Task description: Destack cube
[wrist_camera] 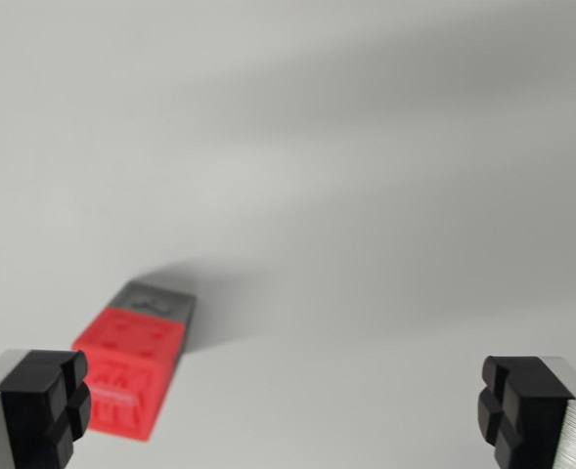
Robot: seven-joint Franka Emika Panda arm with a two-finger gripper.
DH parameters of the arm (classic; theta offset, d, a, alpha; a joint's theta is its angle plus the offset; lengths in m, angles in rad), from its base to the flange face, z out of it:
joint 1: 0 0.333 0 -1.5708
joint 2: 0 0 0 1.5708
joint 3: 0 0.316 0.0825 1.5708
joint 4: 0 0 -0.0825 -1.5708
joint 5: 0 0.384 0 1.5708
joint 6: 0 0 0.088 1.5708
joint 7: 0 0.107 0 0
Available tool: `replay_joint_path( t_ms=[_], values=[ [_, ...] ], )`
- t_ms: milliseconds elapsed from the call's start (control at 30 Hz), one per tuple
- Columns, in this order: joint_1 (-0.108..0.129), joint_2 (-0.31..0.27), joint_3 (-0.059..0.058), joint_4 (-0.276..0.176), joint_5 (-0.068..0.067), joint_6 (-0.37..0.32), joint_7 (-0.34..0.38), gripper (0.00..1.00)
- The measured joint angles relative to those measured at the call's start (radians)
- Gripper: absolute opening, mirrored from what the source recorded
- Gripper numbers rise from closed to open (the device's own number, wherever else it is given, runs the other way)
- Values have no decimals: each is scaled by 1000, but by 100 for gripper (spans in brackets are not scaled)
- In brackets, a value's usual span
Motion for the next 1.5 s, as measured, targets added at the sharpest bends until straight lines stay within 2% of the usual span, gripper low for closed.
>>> replay_joint_path(
  t_ms=[867,1500],
  values=[
    [97,12,53,-152,-1,146,287,100],
    [184,72,88,-219,-1,261,504,100]
  ],
)
